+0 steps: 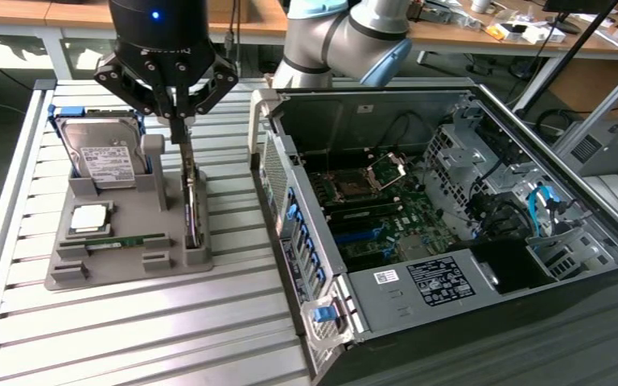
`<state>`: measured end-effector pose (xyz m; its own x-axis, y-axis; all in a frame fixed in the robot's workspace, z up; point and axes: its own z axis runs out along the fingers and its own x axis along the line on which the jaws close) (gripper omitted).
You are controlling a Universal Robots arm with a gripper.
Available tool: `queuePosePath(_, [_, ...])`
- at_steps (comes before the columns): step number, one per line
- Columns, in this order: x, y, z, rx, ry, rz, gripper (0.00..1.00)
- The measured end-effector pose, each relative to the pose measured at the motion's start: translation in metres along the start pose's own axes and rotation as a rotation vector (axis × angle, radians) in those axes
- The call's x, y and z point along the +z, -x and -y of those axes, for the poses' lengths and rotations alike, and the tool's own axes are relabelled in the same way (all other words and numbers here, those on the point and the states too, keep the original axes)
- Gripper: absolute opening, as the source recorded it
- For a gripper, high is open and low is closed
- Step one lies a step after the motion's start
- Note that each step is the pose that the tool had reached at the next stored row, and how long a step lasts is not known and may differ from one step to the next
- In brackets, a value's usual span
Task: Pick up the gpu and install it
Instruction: 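Reach for the gpu, then pick up the gpu and move the gpu toward the slot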
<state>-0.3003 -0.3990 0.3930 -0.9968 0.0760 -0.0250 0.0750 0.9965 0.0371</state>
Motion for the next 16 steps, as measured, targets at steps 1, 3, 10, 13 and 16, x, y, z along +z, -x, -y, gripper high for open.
queuePosePath(1, [0.0000, -0.0001, 0.0000, 0.000, 0.0000, 0.0000, 0.11])
queuePosePath(3, [0.0000, -0.0001, 0.0000, 0.000, 0.0000, 0.0000, 0.11])
queuePosePath(10, [0.0000, -0.0001, 0.0000, 0.000, 0.0000, 0.0000, 0.11])
queuePosePath(13, [0.0000, -0.0001, 0.0000, 0.000, 0.0000, 0.0000, 0.11])
queuePosePath(16, [0.0000, -0.0001, 0.0000, 0.000, 0.0000, 0.0000, 0.29])
